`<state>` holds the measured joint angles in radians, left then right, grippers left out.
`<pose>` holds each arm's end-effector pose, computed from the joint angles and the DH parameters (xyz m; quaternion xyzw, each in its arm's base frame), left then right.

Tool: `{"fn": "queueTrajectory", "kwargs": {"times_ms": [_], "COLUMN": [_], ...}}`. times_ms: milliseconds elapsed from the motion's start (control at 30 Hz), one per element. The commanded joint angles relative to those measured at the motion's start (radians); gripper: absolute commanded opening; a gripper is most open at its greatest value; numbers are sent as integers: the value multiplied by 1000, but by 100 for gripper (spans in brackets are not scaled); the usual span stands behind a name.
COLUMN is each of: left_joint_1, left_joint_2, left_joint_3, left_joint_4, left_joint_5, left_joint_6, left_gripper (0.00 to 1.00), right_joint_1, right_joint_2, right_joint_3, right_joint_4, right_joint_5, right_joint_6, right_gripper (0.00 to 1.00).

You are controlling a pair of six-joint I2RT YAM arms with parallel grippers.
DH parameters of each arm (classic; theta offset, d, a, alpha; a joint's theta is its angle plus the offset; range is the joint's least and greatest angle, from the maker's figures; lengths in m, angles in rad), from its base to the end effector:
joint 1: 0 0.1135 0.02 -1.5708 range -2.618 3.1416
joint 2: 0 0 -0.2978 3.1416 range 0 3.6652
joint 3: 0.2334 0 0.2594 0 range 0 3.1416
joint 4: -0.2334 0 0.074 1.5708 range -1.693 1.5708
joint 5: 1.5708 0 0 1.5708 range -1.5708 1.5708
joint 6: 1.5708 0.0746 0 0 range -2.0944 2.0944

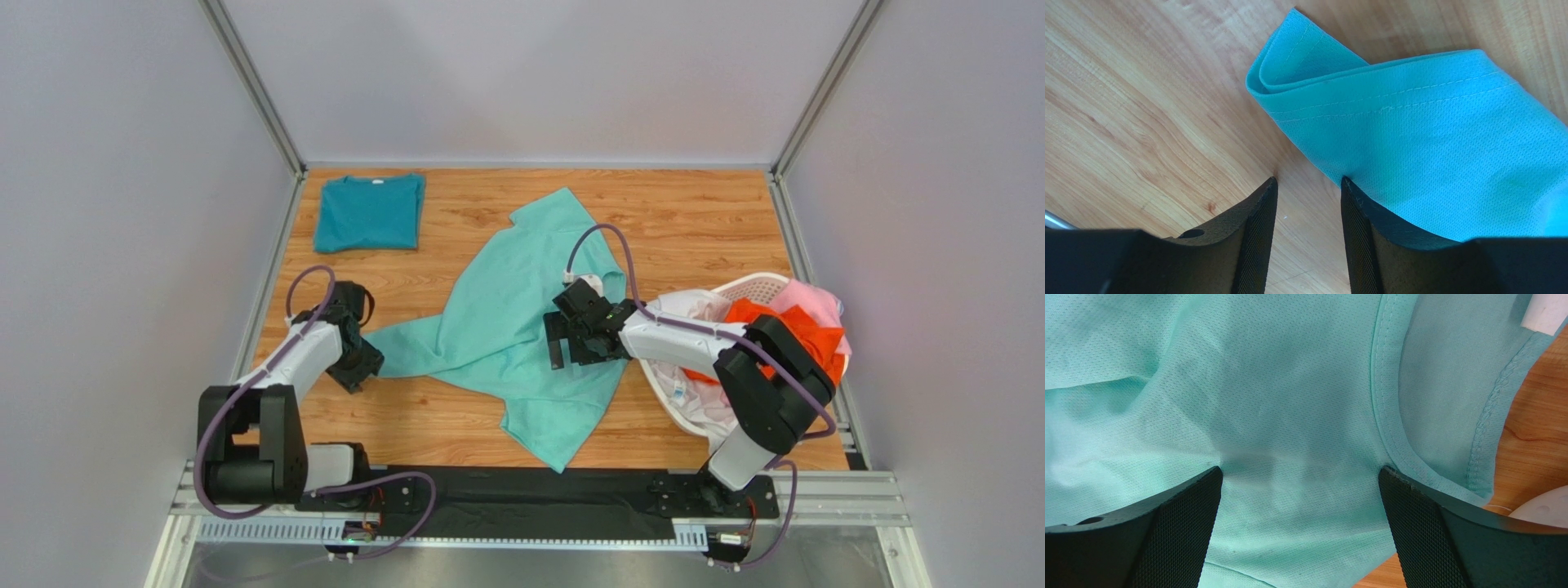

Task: Fold and stack the t-shirts
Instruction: Flatten the tshirt out

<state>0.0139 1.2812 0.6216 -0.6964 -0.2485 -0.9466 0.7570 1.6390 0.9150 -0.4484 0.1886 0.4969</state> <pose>0.2021 0.0212 0.1487 -0.4676 0.8688 0.0622 0.1504 0.2467 0.2139 0.1526 -0.1081 0.9700 0.0408 0.2137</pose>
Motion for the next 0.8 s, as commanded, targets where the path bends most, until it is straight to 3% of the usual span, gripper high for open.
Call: {"fn": "queueTrajectory", "kwargs": {"times_ms": [0,200,467,767], "left_joint_1": [4,6,21,40], "left_joint_2": [59,21,-85,47], "left_joint_3": [4,7,7,13], "left_joint_4": [83,92,55,115], "left_joint_5": [1,60,0,17], "left_joint_6": [14,23,17,22], "left_gripper": [50,49,50,49], "right_joint_1": [2,1,2,2], "right_joint_2": [2,4,18,19], "right_joint_3": [-33,-34,-25,-25], "right_joint_4": [-33,-41,-42,-44], "right_joint_5": [-6,8,3,-3], "right_joint_6": [8,6,5,5], "right_gripper": [100,100,100,100]}}
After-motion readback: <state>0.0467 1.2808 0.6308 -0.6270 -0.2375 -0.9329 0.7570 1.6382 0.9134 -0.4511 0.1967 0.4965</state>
